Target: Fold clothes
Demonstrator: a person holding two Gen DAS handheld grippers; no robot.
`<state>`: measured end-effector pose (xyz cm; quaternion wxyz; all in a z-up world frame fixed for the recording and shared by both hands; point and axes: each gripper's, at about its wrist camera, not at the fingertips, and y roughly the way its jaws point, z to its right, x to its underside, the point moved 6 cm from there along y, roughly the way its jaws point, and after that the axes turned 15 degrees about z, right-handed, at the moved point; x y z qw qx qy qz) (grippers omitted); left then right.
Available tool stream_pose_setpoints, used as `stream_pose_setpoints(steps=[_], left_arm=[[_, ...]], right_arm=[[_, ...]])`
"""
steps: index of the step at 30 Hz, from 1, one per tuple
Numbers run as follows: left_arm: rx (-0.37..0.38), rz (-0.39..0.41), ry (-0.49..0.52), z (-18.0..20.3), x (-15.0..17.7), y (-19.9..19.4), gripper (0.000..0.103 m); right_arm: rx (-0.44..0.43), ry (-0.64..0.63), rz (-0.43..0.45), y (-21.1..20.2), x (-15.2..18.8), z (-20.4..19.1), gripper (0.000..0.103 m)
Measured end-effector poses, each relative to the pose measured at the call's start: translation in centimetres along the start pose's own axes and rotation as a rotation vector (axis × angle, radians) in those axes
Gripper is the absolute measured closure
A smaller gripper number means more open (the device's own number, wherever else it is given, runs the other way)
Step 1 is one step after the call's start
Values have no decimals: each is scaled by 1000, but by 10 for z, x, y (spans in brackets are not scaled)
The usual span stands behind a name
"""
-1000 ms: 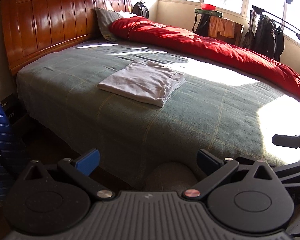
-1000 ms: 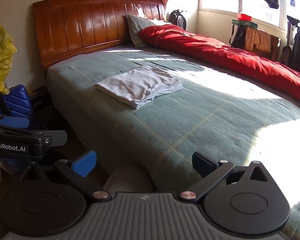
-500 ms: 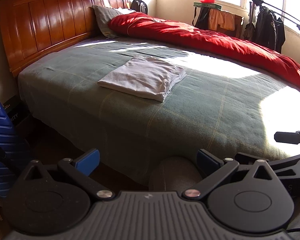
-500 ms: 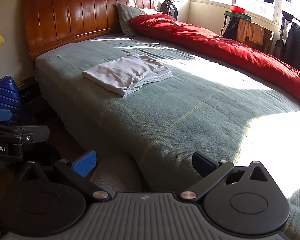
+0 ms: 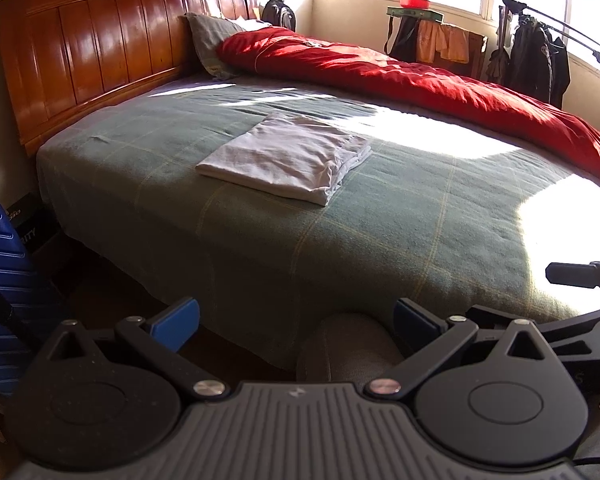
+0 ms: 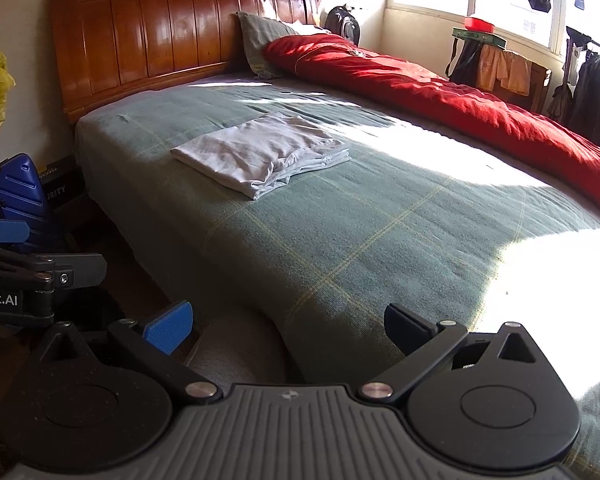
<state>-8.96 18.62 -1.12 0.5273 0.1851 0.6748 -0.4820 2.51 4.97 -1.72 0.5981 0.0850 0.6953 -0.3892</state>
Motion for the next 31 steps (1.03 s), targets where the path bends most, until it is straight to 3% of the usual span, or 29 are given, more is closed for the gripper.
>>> stream_pose_setpoints(steps=[31], left_arm=[[7,21,-14,-1,1,2,0]], right_arm=[[-20,-3,5,0,0,-5,0]])
